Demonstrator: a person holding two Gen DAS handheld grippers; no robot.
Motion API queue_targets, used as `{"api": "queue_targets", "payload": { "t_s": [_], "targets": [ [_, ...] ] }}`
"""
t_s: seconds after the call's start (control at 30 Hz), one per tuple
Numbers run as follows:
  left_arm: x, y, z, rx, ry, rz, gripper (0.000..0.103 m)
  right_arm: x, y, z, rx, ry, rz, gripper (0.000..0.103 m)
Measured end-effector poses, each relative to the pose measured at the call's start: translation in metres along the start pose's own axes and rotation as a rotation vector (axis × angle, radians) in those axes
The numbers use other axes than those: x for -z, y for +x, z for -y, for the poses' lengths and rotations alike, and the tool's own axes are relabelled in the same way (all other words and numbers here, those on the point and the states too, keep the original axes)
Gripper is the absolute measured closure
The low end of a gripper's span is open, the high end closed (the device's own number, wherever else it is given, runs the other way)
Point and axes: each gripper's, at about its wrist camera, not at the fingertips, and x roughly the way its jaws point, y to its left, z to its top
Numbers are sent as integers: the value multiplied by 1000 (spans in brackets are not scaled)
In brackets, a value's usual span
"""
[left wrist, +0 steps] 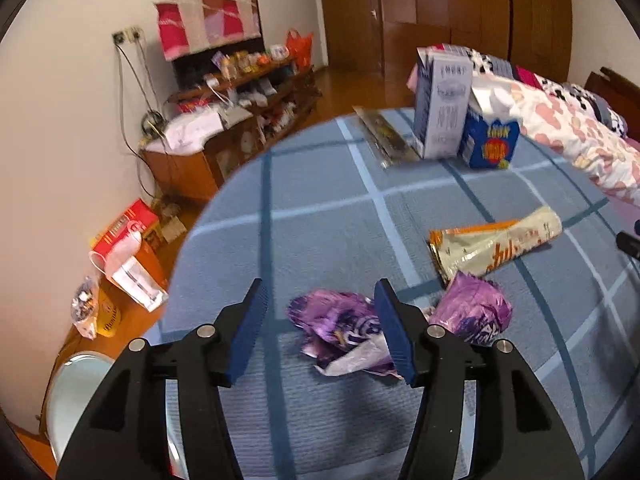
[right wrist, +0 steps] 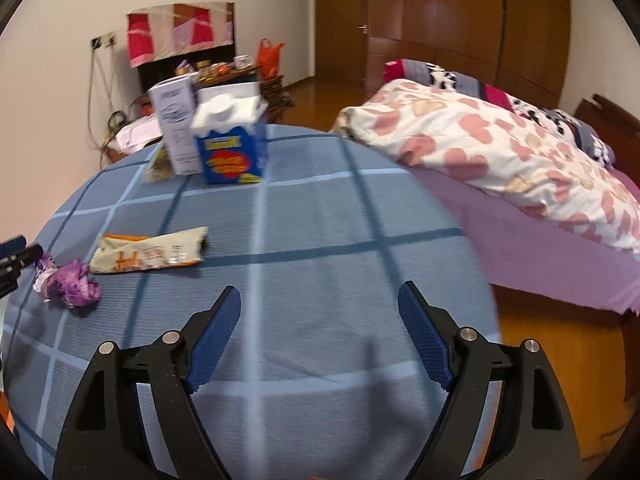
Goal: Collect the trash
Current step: 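Grasp the purple wrappers with the left tool while the right tool reaches the snack wrapper, then carry the purple wrappers over the bin with the left tool while the right tool grasps the snack wrapper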
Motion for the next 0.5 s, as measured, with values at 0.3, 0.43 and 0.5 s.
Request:
{"api": "queue_targets", "payload": {
  "t_s": [0.3, 0.43, 0.5],
  "targets": [
    [9, 4, 5, 7, 35, -24, 90, 4, 10, 8, -2, -7, -35, 23],
    [7, -18, -13, -24, 13, 13, 91, -13, 15, -11, -18, -39, -28, 23],
    [7, -31, -26, -29, -17, 36, 91, -25, 19, -28, -25, -71, -23, 23]
  ]
}}
